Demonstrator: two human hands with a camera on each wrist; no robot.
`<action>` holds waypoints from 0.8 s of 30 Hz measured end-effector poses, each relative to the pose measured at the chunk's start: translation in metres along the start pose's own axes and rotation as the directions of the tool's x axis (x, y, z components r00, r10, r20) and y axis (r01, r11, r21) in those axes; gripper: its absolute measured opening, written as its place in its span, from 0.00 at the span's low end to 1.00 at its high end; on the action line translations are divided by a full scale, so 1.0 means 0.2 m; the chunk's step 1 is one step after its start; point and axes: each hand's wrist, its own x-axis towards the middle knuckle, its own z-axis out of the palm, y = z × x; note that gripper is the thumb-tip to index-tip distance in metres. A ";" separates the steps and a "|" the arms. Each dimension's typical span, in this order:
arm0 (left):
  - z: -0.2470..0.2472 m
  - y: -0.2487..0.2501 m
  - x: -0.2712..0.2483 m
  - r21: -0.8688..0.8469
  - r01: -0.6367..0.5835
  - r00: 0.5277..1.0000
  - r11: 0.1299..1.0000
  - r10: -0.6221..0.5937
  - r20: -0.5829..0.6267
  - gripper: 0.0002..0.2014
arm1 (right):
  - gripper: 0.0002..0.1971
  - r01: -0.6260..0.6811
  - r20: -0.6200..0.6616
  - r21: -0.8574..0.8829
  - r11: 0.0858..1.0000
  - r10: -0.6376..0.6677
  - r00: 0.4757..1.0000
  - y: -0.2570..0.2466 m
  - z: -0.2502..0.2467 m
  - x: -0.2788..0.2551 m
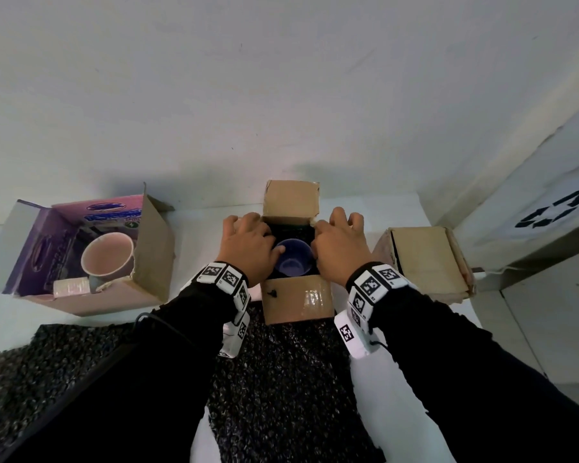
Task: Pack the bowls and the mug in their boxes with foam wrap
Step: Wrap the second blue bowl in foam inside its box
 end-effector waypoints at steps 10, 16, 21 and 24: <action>-0.04 0.01 -0.21 -0.069 -0.334 0.921 0.940 0.310 -0.238 0.27 | 0.08 0.064 0.018 0.015 0.998 -0.065 0.998 -0.03 0.01 -0.02; 0.05 0.06 -0.31 -0.057 -0.335 0.914 0.941 0.309 -0.263 0.15 | 0.09 0.107 0.075 0.019 0.994 -0.108 0.991 -0.03 -0.02 -0.05; 0.03 0.12 -0.31 0.036 -0.210 0.944 0.977 0.213 -0.253 0.14 | 0.22 0.120 0.094 0.064 0.991 -0.126 0.988 0.00 0.02 -0.09; 0.05 0.16 -0.31 0.066 -0.168 0.964 0.984 0.178 -0.195 0.14 | 0.32 0.126 0.052 0.007 0.992 -0.126 0.991 0.01 0.06 -0.13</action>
